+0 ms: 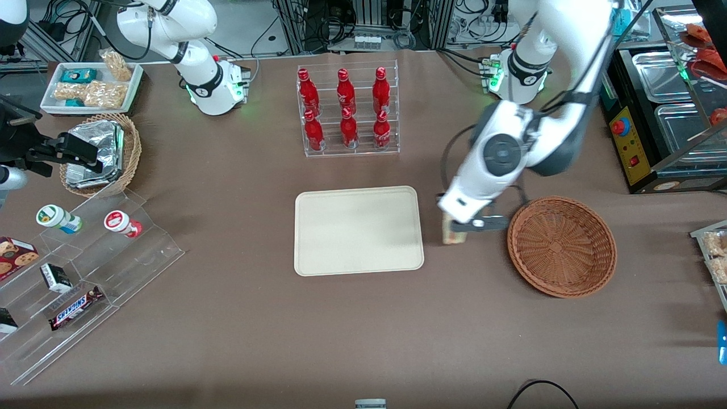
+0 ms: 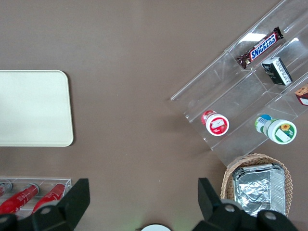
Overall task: Place sandwich from basket to tray
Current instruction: 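Lift the sandwich and carry it with the left gripper over the tray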
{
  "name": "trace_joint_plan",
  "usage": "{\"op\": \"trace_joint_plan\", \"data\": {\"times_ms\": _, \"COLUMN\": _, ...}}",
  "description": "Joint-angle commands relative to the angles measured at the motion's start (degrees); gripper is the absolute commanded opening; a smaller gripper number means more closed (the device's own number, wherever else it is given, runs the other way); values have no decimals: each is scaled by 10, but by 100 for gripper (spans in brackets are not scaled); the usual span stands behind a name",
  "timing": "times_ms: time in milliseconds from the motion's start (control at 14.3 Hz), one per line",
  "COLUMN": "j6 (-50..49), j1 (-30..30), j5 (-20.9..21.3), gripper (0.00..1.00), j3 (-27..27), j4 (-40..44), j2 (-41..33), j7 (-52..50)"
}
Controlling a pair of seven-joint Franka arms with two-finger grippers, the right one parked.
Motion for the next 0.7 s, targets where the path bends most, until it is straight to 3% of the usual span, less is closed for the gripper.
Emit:
{"op": "trace_joint_plan", "data": {"times_ms": 0, "j6": -9, "j1": -65, "j5": -15, "gripper": 4, "j3": 9, "j4": 132, "j2": 99, "j7": -79}}
{"op": "trace_joint_plan", "data": {"times_ms": 280, "j6": 20, "j1": -145, "j5": -10, "gripper": 3, "j3": 11, "j4": 230, "j2": 188, "j7": -196}}
{"op": "trace_joint_plan", "data": {"times_ms": 630, "j6": 88, "j1": -191, "j5": 111, "gripper": 3, "j3": 12, "j4": 244, "j2": 236, "j7": -312}}
